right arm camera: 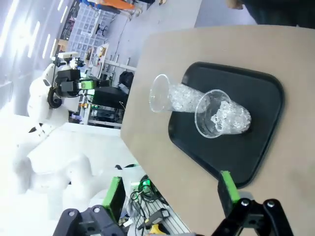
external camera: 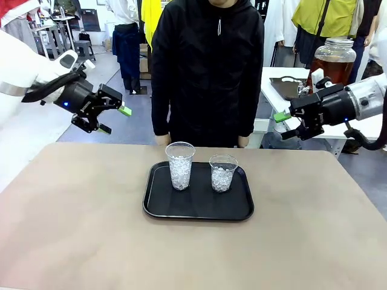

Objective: Pour the drink into the iced cup.
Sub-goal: Pick up the iced cup indicated by the human and present it to them.

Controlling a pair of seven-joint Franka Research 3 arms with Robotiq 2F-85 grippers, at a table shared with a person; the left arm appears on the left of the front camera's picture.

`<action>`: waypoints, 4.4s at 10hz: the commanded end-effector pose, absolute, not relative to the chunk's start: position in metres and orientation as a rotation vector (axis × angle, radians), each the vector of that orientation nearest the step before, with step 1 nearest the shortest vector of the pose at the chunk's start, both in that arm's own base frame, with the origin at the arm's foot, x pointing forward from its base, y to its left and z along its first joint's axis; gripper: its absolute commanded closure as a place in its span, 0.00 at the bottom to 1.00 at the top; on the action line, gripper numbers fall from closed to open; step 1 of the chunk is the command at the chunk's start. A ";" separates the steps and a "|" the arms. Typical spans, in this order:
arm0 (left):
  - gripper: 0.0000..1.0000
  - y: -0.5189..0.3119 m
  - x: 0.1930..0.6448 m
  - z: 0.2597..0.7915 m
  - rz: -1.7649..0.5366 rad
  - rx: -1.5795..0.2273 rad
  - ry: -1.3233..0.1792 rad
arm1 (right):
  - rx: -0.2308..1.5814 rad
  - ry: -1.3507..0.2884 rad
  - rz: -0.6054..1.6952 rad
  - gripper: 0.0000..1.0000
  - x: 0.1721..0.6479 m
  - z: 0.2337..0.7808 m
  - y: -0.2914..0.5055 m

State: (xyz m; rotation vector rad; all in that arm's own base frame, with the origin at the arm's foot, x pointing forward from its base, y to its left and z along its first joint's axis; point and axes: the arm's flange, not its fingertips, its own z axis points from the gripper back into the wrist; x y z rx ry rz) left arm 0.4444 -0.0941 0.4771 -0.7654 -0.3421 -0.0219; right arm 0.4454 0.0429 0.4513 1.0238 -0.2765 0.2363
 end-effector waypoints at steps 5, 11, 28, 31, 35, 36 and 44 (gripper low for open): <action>0.00 -0.097 0.444 0.481 -0.025 -0.752 -0.346 | 0.976 -0.290 0.261 0.00 0.446 0.451 0.046; 0.00 -0.034 0.487 0.420 0.034 -1.191 -0.087 | 1.368 -0.031 -0.016 0.00 0.495 0.399 -0.006; 0.00 -0.040 0.529 0.381 -0.047 -1.323 -0.054 | 1.423 0.038 -0.033 0.00 0.534 0.356 -0.009; 0.00 -0.040 0.529 0.381 -0.047 -1.323 -0.054 | 1.423 0.038 -0.033 0.00 0.534 0.356 -0.009; 0.00 -0.040 0.529 0.381 -0.047 -1.323 -0.054 | 1.423 0.038 -0.033 0.00 0.534 0.356 -0.009; 0.00 -0.040 0.529 0.381 -0.047 -1.323 -0.054 | 1.423 0.038 -0.033 0.00 0.534 0.356 -0.009; 0.00 -0.040 0.529 0.381 -0.047 -1.323 -0.054 | 1.423 0.038 -0.033 0.00 0.534 0.356 -0.009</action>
